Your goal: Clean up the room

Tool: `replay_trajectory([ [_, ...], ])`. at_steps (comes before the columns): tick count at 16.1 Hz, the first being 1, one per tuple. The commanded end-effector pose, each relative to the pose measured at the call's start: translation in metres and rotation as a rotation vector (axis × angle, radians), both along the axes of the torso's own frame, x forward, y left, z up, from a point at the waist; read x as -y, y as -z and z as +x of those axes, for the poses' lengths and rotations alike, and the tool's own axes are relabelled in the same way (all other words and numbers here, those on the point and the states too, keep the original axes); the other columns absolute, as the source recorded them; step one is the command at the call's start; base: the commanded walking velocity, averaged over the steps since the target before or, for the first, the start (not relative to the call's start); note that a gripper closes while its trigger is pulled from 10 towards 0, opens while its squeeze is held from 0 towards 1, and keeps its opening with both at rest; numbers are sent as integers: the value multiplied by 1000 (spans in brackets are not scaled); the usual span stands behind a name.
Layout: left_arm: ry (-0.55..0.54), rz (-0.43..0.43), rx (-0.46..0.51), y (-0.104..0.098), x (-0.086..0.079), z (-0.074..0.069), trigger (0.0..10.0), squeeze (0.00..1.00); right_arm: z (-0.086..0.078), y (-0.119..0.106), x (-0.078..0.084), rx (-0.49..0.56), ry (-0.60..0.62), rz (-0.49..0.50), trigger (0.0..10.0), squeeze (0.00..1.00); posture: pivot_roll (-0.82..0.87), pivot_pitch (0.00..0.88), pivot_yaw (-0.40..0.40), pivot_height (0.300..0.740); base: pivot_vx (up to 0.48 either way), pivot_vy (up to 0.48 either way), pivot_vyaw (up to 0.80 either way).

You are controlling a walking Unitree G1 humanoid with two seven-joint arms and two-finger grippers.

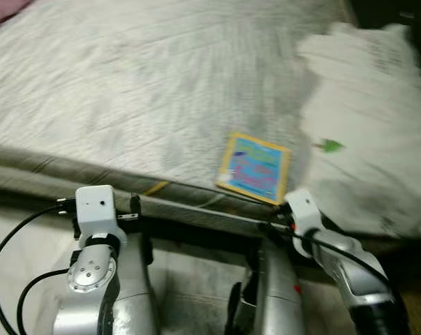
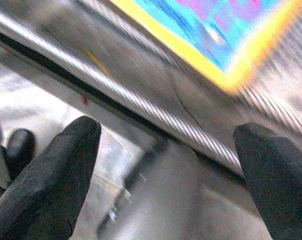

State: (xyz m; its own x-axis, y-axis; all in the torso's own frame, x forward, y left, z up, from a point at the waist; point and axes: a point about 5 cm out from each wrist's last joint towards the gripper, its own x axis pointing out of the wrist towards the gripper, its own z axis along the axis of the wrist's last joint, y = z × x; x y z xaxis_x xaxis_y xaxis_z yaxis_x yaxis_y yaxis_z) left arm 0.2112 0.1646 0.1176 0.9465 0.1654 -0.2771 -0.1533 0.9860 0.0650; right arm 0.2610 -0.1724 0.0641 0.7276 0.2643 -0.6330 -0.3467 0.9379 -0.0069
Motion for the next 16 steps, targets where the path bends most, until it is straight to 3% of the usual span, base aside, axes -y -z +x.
replay_trajectory([
  [1, 10, -3, -5, -1, 1, -2, 10000, 0, -1, 1, -1, -12, 13, -3, 10000, 0, 92, 152, -89, 542, 0, 0, 0],
  [5, 22, -6, 5, -5, 1, -3, 10000, 0, 9, 3, -16, -55, -75, 15, 10000, 0, 114, 164, -89, 542, 0, 0, 0],
  [8, -4, -4, 4, -8, -5, -11, 10000, 0, 20, 4, -18, -63, -132, 2, 10000, 0, 135, 195, -93, 542, 0, 0, 0],
  [14, -3, -8, 16, -11, -6, -17, 10000, 0, 25, 4, -23, -57, -158, 11, 10000, 0, 144, 218, -87, 542, 0, 0, 0],
  [16, 21, -6, 8, -13, -7, -25, 10000, 0, 43, 4, -29, -21, -160, -1, 10000, 0, 160, 252, -70, 542, 0, 0, 0],
])
